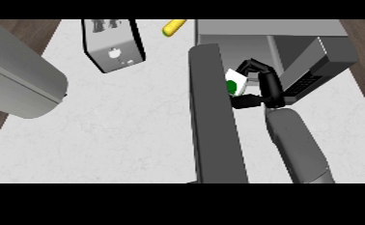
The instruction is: Pick up the milk, place it into the microwave and close the microwave
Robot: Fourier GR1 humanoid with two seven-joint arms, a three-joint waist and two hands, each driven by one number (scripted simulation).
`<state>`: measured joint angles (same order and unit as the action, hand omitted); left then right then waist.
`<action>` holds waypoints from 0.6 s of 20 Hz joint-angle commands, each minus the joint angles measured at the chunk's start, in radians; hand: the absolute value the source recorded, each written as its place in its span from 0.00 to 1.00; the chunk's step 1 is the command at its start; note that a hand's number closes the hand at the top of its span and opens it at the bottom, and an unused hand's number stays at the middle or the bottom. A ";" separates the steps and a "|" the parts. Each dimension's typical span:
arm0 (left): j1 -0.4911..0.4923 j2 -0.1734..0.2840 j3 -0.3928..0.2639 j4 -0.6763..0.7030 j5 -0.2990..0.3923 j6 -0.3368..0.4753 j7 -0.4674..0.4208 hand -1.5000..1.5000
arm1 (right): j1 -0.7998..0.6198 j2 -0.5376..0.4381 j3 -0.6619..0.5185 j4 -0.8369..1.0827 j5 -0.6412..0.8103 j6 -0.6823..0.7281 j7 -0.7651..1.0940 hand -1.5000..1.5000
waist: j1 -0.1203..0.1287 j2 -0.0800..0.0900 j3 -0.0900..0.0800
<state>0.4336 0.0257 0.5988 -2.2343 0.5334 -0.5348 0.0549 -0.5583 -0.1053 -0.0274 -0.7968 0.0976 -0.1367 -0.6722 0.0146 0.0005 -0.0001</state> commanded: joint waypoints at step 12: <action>-0.117 0.062 -0.006 0.080 -0.016 0.013 0.033 0.00 | -0.388 -0.021 -0.063 0.501 0.163 -0.307 0.014 1.00 | 0.049 0.027 0.002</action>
<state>0.3590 0.0616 0.5989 -2.1660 0.5159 -0.5396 0.0636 -0.8994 -0.1187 -0.0715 -0.4047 0.2341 -0.3646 -0.6218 0.0468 0.0165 0.0014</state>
